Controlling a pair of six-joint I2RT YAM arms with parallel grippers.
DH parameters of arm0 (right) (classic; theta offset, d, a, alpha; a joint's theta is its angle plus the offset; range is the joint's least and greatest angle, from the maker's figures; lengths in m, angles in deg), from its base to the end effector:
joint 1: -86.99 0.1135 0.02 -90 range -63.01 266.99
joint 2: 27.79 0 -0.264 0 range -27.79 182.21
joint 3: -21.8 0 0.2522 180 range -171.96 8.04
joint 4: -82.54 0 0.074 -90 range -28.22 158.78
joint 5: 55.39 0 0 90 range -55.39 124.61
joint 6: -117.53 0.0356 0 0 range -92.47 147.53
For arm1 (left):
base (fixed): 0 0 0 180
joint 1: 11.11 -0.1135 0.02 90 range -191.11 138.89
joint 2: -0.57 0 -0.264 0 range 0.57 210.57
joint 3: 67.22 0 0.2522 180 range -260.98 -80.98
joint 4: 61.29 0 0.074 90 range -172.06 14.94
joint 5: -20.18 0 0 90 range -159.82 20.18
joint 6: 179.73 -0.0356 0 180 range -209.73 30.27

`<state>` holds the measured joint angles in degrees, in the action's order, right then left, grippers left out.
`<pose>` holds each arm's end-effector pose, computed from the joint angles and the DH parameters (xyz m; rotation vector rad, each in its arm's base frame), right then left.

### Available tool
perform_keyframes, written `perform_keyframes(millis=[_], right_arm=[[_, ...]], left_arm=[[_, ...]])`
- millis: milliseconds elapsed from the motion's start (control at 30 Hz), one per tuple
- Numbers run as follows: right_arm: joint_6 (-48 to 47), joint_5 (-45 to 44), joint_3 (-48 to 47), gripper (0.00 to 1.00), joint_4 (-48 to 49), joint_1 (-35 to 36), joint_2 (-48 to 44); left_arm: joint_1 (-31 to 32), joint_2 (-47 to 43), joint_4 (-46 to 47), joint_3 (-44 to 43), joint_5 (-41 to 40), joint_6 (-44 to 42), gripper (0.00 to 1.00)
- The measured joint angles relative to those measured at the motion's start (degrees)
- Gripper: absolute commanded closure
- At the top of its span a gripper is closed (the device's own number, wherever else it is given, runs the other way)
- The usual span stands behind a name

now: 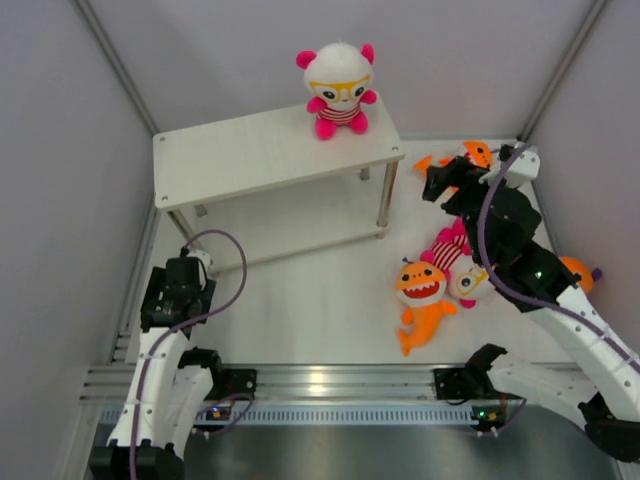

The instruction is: Place and organize the stuffed toys onto the shelf

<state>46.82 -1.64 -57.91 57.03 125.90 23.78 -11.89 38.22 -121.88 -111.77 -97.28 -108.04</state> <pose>0.1540 0.0972 0.4440 0.2442 1.5233 0.3257 0.1236 0.0181 0.2200 0.1829 2.5002 0.7380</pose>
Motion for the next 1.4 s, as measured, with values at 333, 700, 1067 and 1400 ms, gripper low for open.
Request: perform_keyframes(millis=[333, 700, 1067, 1400], right_arm=[[24.7, 8.0, 17.3, 0.13, -27.6, -35.5, 2.5], [31.3, 15.1, 14.3, 0.19, -23.4, -56.0, 18.4], [26.9, 20.4, 8.7, 0.20, -19.5, -54.7, 24.6], [26.2, 22.4, 8.4, 0.29, -16.5, -52.9, 31.6]], left_arm=[[0.0, -1.8, 0.0, 0.0, 0.6, -0.9, 0.02], [0.0, -2.6, 0.0, 0.0, 0.9, -2.1, 0.02], [0.0, -2.6, 0.0, 0.0, -1.4, -3.9, 0.02], [0.0, -2.6, 0.0, 0.2, -4.3, -4.1, 0.02]])
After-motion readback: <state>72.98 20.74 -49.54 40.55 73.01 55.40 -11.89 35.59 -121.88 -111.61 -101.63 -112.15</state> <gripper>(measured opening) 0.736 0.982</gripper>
